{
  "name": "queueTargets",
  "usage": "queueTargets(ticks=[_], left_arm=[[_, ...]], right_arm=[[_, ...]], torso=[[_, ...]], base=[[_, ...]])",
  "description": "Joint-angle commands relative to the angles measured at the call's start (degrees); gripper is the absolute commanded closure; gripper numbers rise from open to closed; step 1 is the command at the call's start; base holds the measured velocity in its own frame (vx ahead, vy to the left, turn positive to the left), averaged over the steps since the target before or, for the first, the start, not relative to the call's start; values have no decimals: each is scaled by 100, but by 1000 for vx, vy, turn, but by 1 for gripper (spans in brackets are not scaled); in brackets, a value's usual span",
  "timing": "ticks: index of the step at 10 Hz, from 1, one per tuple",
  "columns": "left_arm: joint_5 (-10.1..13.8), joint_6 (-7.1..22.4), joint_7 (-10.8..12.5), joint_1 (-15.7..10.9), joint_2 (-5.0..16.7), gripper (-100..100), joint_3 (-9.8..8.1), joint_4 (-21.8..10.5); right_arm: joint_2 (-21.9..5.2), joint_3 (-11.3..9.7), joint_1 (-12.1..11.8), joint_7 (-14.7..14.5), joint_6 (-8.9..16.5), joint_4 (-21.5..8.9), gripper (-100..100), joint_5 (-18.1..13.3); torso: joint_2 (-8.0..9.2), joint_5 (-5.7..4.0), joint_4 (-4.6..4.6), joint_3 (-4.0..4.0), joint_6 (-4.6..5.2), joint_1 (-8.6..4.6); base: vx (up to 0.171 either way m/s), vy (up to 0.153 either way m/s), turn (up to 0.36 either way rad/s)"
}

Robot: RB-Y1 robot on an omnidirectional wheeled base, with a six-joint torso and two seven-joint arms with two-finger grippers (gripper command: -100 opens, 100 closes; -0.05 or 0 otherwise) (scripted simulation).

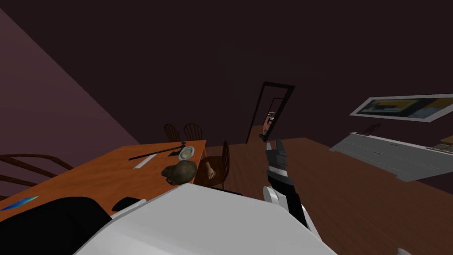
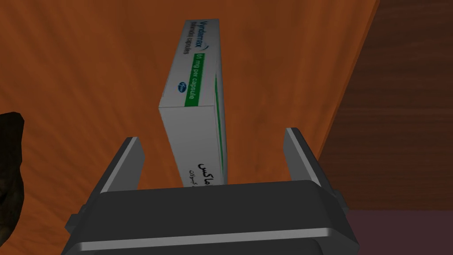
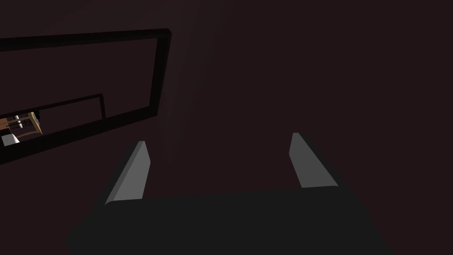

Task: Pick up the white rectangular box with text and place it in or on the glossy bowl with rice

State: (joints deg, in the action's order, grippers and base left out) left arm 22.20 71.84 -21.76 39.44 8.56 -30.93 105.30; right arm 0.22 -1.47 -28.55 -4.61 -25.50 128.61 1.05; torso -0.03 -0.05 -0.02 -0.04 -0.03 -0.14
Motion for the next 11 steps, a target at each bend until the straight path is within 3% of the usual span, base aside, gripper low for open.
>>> queueTargets(ticks=[1, 2, 3, 4, 8, 9, 10, 11], left_arm=[[7, -100, -262, -32, -67, -100, -86, -126], [7, -154, -409, -48, -112, -100, -134, -192], [1, -108, -295, -44, -83, -100, -100, -149], [0, -123, -328, -46, -88, 100, -105, -160], [1, -121, -322, -50, -86, 100, -105, -154], [1, -120, -322, -49, -86, 0, -106, -154], [7, -46, -115, -16, -21, 100, -37, -60], [7, 8, 32, 1, 25, 100, 12, 5]], right_arm=[[0, 0, 0, 0, 0, 0, 0, 0], [0, 0, 0, 0, 0, 0, 0, 0], [0, 0, 0, 0, 0, 0, 0, 0], [0, 0, 1, 0, 0, 0, 0, 0], [0, 0, 1, 0, 0, 0, 0, 0], [0, 0, 1, 0, 0, 0, 0, 0], [0, 0, 1, 0, 0, 0, 0, 0], [0, 0, 1, 0, 0, 0, 0, 0]], torso=[[0, 0, 0, 0, 0, 0], [4, 0, 1, 3, 0, 0], [5, 0, 2, 3, 0, -2], [7, 0, 2, 4, 2, 4], [17, 8, 3, 10, -1, 17], [17, 9, 3, 10, -1, 18], [16, 9, 4, 10, -1, 19], [14, 8, 5, 9, 4, 29]], base=[[4, -28, 80], [5, -32, 92], [1, -15, 26], [0, 0, 0], [0, 0, 0], [0, 0, 0], [3, 30, -83], [-8, 42, -120]])
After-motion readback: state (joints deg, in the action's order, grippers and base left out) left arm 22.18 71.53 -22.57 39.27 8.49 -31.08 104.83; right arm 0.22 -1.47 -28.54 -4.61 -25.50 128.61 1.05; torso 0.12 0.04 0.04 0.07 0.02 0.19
